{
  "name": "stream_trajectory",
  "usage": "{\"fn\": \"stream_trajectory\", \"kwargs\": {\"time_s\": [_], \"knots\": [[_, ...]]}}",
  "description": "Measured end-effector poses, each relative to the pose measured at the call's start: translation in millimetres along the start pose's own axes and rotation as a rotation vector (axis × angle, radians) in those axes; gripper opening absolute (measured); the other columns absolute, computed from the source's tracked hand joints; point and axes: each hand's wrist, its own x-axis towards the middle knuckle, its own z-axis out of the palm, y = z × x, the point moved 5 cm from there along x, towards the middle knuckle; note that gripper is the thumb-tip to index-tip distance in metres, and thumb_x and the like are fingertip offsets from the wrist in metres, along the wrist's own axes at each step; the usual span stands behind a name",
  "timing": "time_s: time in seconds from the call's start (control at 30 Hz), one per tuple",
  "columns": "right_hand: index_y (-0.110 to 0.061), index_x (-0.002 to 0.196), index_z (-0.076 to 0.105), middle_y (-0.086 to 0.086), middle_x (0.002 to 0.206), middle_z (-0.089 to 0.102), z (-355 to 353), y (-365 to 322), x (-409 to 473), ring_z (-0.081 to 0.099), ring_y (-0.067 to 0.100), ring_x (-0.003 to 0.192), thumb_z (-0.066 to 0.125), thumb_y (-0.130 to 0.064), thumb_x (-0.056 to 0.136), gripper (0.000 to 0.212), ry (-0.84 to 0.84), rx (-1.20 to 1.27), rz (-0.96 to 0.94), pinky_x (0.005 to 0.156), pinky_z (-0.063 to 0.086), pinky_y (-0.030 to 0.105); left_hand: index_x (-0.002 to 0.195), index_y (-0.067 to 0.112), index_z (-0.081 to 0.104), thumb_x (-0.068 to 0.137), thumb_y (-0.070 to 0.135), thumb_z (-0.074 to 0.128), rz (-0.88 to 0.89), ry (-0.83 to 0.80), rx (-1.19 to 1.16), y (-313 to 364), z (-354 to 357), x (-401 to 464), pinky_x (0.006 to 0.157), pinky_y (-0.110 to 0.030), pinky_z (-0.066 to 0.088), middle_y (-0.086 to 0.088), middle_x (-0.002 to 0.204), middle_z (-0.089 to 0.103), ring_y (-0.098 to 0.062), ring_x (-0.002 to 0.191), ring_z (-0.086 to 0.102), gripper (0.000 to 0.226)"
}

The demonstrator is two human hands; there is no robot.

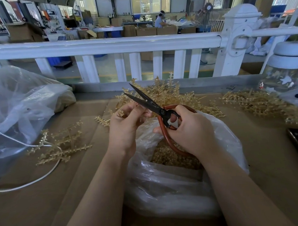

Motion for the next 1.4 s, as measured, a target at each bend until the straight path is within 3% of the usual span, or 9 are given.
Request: {"fn": "stream_trajectory", "kwargs": {"time_s": [0.27,0.43,0.53,0.63,0.73,0.97,1.2,1.33,1.4], "knots": [[-0.029,0.081,0.055,-0.019,0.066,0.055,1.9,1.2,0.9,0.053,-0.002,0.059,0.044,-0.094,0.061,0.069,-0.002,0.016,0.009,0.051,0.038,0.015,0.073,0.015,0.073,0.091,0.009,0.065,-0.053,0.018,-0.053,-1.7,-1.8,2.2,0.067,-0.022,0.053,-0.005,0.067,0.068,-0.013,0.064,0.062,0.02],[-0.032,0.084,0.065,-0.016,0.07,0.066,8.5,8.3,1.1,0.062,0.001,0.064,0.067,-0.079,0.068,0.05,-0.031,0.165,0.148,0.054,0.047,0.015,0.078,0.012,0.074,0.085,0.013,0.072,-0.182,0.073,-0.056,-8.8,-7.5,1.4,0.066,-0.019,0.053,-0.003,0.073,0.069,-0.012,0.068,0.062,0.007],[-0.032,0.078,0.068,-0.024,0.073,0.069,11.1,11.4,2.7,0.065,-0.002,0.066,0.07,-0.071,0.069,0.041,-0.029,0.355,0.236,0.056,0.05,0.017,0.083,0.011,0.077,0.076,0.016,0.077,-0.266,0.051,-0.012,-14.0,-4.1,-1.7,0.062,-0.018,0.051,-0.001,0.074,0.069,-0.009,0.065,0.061,0.008],[-0.028,0.081,0.071,-0.023,0.075,0.071,14.4,14.5,4.3,0.068,0.001,0.066,0.076,-0.051,0.079,0.024,-0.028,0.44,0.278,0.061,0.056,0.025,0.081,0.017,0.077,0.064,0.027,0.082,-0.315,0.017,0.068,-17.5,1.1,-4.6,0.075,-0.024,0.046,0.004,0.079,0.072,-0.007,0.071,0.061,0.02],[-0.029,0.078,0.07,-0.019,0.071,0.072,16.7,17.1,5.2,0.068,0.003,0.064,0.079,-0.036,0.085,0.013,-0.054,0.494,0.28,0.058,0.055,0.022,0.09,0.015,0.078,0.065,0.028,0.082,-0.325,-0.04,0.091,-18.9,6.1,-6.6,0.083,-0.029,0.042,0.002,0.086,0.074,-0.008,0.079,0.062,0.029],[-0.025,0.075,0.07,-0.013,0.067,0.071,14.8,18.2,5.8,0.066,0.002,0.059,0.078,-0.029,0.086,0.014,-0.053,0.574,0.291,0.051,0.046,0.012,0.087,0.019,0.079,0.063,0.032,0.083,-0.309,-0.078,0.102,-17.6,9.8,-8.0,0.087,-0.031,0.042,0.001,0.093,0.075,-0.01,0.091,0.064,0.028],[-0.034,0.081,0.068,-0.025,0.075,0.07,14.0,15.5,4.6,0.066,-0.002,0.07,0.078,-0.041,0.085,0.012,-0.084,0.475,0.283,0.062,0.049,0.021,0.067,0.023,0.072,0.067,0.028,0.078,-0.206,-0.024,0.137,-13.2,8.6,-3.6,0.073,-0.023,0.042,0.009,0.077,0.072,-0.002,0.069,0.059,0.008],[-0.034,0.097,0.067,-0.023,0.081,0.069,10.0,11.4,1.2,0.063,-0.004,0.077,0.066,-0.079,0.068,0.054,-0.078,0.281,0.228,0.065,0.049,0.021,0.066,0.023,0.072,0.082,0.017,0.074,-0.135,0.096,0.08,-8.2,2.5,-2.0,0.072,-0.024,0.043,0.009,0.072,0.068,-0.005,0.067,0.058,0.017],[-0.036,0.099,0.061,-0.023,0.084,0.065,8.8,6.7,-0.2,0.06,-0.006,0.079,0.058,-0.085,0.067,0.059,-0.103,0.188,0.16,0.064,0.045,0.017,0.066,0.023,0.07,0.086,0.016,0.071,-0.098,0.126,0.064,-5.0,-0.2,-1.3,0.073,-0.027,0.041,0.01,0.07,0.066,-0.005,0.067,0.057,0.021]]}}
